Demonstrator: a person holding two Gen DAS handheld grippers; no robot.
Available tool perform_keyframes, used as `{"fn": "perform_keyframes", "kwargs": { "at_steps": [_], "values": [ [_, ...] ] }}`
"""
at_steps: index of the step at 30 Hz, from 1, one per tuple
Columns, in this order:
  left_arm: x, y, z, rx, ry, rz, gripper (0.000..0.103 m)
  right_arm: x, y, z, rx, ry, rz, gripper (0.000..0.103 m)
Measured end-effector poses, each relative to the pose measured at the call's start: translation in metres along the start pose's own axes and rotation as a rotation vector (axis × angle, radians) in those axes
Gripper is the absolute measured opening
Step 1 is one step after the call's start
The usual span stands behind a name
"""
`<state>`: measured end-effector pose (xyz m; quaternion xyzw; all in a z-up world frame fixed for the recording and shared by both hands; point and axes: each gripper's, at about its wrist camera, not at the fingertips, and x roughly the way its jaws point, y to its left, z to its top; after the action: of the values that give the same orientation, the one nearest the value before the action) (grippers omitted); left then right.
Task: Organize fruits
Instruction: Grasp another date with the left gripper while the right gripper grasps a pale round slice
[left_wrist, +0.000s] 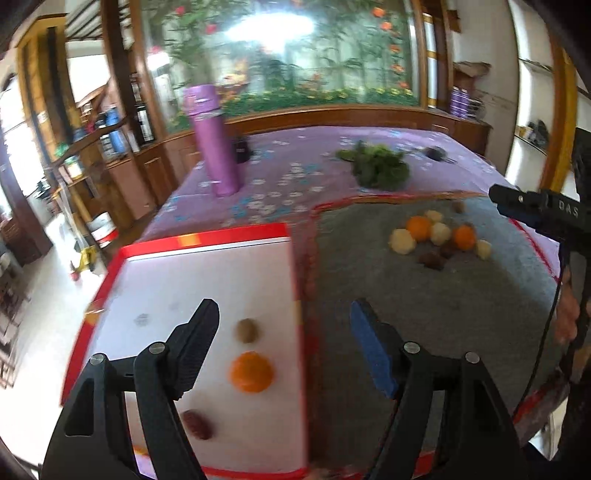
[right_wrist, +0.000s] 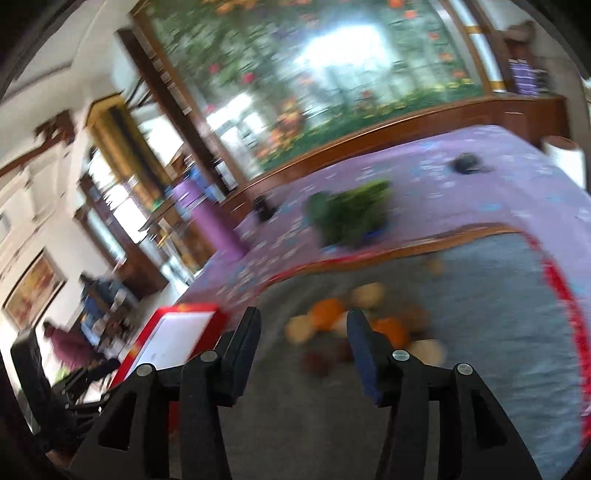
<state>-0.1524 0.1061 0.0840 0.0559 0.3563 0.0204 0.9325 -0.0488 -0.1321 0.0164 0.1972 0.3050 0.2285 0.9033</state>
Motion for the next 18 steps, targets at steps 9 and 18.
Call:
{"fn": "perform_keyframes", "kwargs": {
  "at_steps": [9, 18],
  "values": [
    [0.041, -0.077, 0.029, 0.114, 0.074, -0.156, 0.073, -0.001, -0.073, 0.005, 0.166, 0.007, -0.042, 0.053],
    [0.093, -0.132, 0.040, 0.196, 0.163, -0.245, 0.073, 0.015, -0.094, 0.002, 0.247, 0.108, 0.002, 0.053]
  ]
}}
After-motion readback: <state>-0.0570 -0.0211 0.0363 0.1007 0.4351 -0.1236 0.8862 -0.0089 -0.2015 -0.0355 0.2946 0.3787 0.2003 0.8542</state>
